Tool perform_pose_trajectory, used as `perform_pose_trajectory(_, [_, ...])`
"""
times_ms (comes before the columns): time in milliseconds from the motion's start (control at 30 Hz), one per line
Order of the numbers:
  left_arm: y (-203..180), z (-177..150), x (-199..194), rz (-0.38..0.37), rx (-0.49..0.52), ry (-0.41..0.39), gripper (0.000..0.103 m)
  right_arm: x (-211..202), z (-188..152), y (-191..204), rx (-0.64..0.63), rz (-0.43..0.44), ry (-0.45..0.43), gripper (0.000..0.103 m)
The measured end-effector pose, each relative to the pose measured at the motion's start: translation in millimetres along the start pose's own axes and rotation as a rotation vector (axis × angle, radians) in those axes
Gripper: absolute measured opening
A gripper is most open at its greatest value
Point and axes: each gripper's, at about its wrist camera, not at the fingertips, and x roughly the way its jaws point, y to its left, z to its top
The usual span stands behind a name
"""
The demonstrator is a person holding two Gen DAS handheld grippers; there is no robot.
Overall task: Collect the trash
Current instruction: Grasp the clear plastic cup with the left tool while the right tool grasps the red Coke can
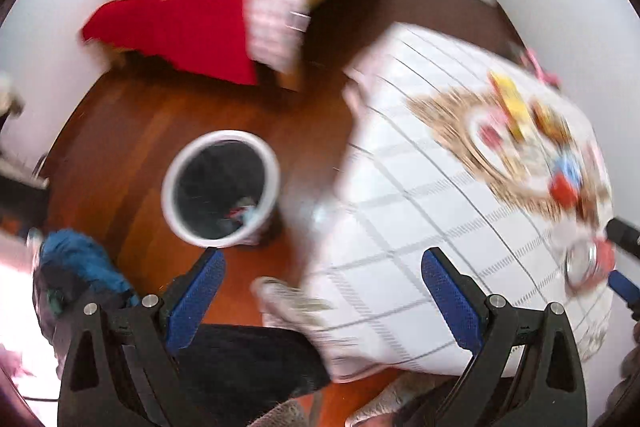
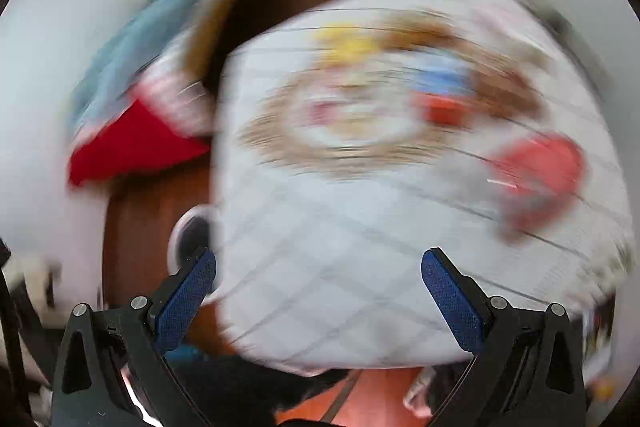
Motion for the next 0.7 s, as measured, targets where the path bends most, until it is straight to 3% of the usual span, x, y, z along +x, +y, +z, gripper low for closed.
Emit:
perform_pose_trajectory(133, [-64.5, -3.8, 34.3, -0.005, 0.124, 0.037, 0.1, 9.0, 25.0, -99.0, 0.274, -0.105, -0.025, 0.103])
perform_pose_trajectory(233, [-96.8, -1.2, 53.7, 0.018, 0.187, 0.047, 0.1, 22.5, 35.8, -136.9, 0.397, -0.124, -0.021, 0.103])
perform_pose_trajectory(367, [-124.6, -0.4, 75.2, 0.034, 0.23, 0.08, 0.1, 41.3, 48.5, -156.4, 0.481, -0.122, -0.01, 0.103])
perform_pose_trajectory(467, [-139.1, 1.7, 83.8, 0.032, 0.247, 0.094, 0.1, 59.5, 60.4, -162.5, 0.498, -0.142, 0.007, 0.103])
perform_pose_trajectory(533, [-148.1, 1.4, 82.4, 0.018, 0.26, 0.091, 0.1, 69.7, 65.8, -166.4, 0.48, -0.153, 0.04, 0.088])
perform_pose_trajectory(700, [-180.6, 5.3, 72.4, -0.065, 0.325, 0.077, 0.1, 75.1, 75.1, -171.8, 0.289, -0.142, 0.116, 0.087])
